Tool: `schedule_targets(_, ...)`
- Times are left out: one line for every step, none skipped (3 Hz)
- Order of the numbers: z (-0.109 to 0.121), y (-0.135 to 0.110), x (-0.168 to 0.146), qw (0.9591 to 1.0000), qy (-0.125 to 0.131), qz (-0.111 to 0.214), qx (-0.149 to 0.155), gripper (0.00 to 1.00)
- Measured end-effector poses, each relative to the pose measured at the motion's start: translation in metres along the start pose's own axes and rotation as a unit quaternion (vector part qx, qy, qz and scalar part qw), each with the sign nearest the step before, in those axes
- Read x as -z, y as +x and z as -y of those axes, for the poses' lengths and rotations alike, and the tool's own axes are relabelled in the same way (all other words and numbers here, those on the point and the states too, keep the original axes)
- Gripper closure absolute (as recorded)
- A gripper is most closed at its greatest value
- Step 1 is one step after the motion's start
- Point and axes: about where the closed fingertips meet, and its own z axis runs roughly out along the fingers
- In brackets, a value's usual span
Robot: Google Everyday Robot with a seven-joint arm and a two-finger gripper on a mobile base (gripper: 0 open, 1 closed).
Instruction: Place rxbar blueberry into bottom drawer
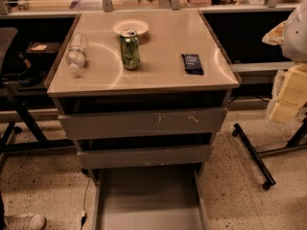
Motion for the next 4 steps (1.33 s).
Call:
schedule_targets(0.000, 0.000, 0.000, 1.0000, 0.000, 0.000, 0.000, 0.00)
schedule_targets(0.011, -0.005, -0.006, 0.9998, -0.010, -0.010, -0.011, 0.00)
schedule_targets(0.064, -0.028, -0.034, 0.9974, -0.031, -0.041, -0.051, 0.00)
schedule_targets(0.127, -0.068, -0.075, 0.9955, -0.033, -0.050, -0.073, 0.00)
